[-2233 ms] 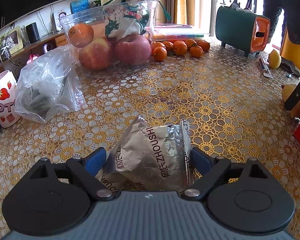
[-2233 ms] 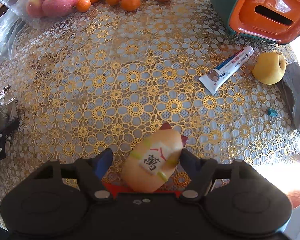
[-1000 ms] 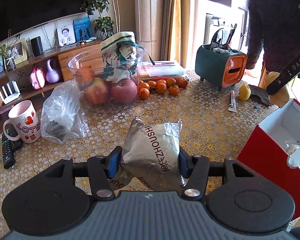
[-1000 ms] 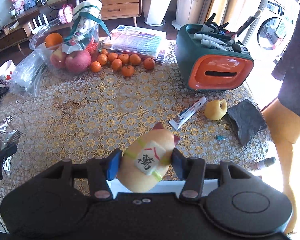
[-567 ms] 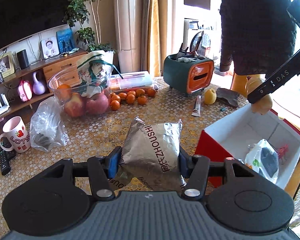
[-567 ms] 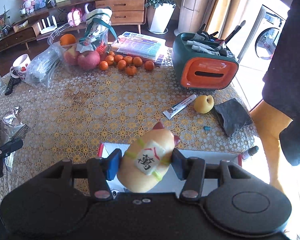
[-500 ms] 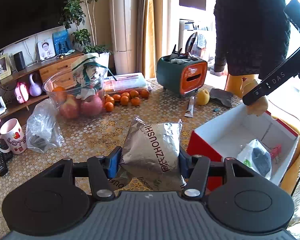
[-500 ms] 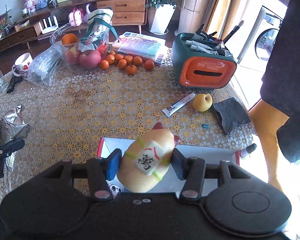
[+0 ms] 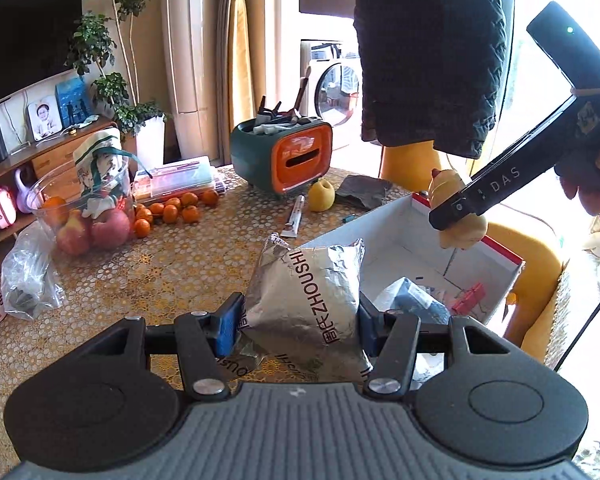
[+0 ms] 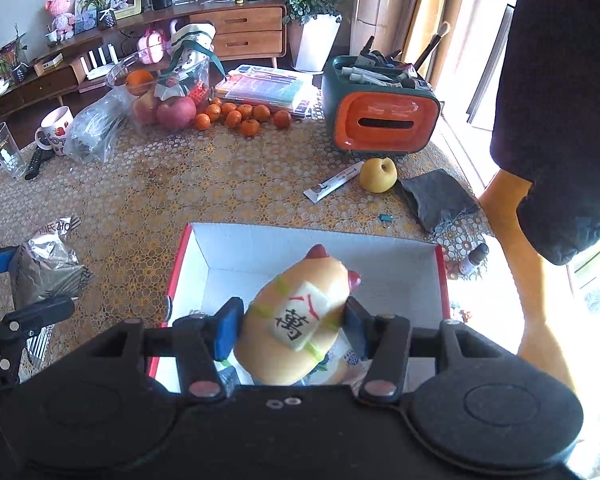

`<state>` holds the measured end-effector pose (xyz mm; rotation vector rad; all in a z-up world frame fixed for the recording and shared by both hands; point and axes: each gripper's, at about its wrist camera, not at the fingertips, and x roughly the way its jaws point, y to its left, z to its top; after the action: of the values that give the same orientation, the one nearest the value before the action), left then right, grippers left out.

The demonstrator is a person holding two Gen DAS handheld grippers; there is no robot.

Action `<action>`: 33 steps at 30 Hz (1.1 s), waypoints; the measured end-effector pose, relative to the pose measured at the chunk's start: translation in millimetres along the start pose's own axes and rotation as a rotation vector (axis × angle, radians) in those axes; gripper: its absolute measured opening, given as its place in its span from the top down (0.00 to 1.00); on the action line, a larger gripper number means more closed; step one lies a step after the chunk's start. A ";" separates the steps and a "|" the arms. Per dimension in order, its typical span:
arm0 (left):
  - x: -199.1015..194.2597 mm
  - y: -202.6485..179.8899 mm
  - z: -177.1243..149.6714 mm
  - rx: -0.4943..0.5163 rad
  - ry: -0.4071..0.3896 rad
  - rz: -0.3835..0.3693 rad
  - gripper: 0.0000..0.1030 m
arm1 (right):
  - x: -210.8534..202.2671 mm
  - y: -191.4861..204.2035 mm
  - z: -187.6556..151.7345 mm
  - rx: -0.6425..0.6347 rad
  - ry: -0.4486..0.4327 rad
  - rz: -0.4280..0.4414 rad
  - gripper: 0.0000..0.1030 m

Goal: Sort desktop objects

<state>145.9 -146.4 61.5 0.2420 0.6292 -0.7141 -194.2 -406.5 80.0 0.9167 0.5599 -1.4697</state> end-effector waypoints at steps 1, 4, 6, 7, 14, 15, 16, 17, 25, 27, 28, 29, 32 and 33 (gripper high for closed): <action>2.3 -6.5 0.3 0.009 0.000 -0.005 0.46 | -0.1 -3.6 -2.9 0.005 0.000 -0.002 0.49; 10.5 -25.9 2.0 0.040 0.002 -0.018 0.46 | 1.5 -18.3 -13.5 0.028 0.003 -0.008 0.48; 16.5 -37.9 2.4 0.059 0.004 -0.027 0.46 | 4.0 -27.4 -20.1 0.042 0.007 -0.009 0.49; 20.6 -44.4 2.7 0.070 0.006 -0.029 0.46 | 5.9 -31.5 -23.5 0.050 0.010 -0.011 0.48; 49.3 -76.6 2.0 0.096 0.039 -0.055 0.46 | 26.8 -51.6 -45.4 0.070 0.037 -0.039 0.48; 53.1 -79.2 2.1 0.098 0.042 -0.056 0.46 | 30.1 -54.3 -47.2 0.074 0.040 -0.038 0.48; 57.7 -82.2 2.3 0.100 0.046 -0.056 0.46 | 33.2 -56.6 -49.3 0.080 0.044 -0.037 0.48; 61.5 -84.5 1.9 0.101 0.052 -0.055 0.46 | 36.6 -58.8 -51.0 0.085 0.048 -0.036 0.48; 96.1 -98.1 -0.9 0.133 0.088 -0.027 0.46 | 71.6 -67.4 -61.9 0.118 0.091 -0.025 0.48; 103.8 -98.5 -2.4 0.128 0.102 -0.025 0.46 | 78.7 -67.8 -63.9 0.125 0.100 -0.023 0.48; 108.0 -97.9 -3.2 0.121 0.111 -0.027 0.46 | 82.2 -68.5 -64.7 0.127 0.104 -0.021 0.48; 111.8 -97.5 -4.5 0.115 0.120 -0.026 0.46 | 84.7 -68.9 -65.5 0.130 0.105 -0.019 0.48; 120.7 -95.9 -7.2 0.113 0.138 -0.022 0.45 | 91.8 -69.8 -65.9 0.138 0.106 -0.020 0.48; 123.0 -95.7 -7.8 0.116 0.141 -0.017 0.45 | 94.4 -69.9 -65.3 0.140 0.106 -0.022 0.48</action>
<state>149.4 -279.6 -19.9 0.3973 0.7258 -0.7549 -242.2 -401.1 -45.4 1.1063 0.5509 -1.5013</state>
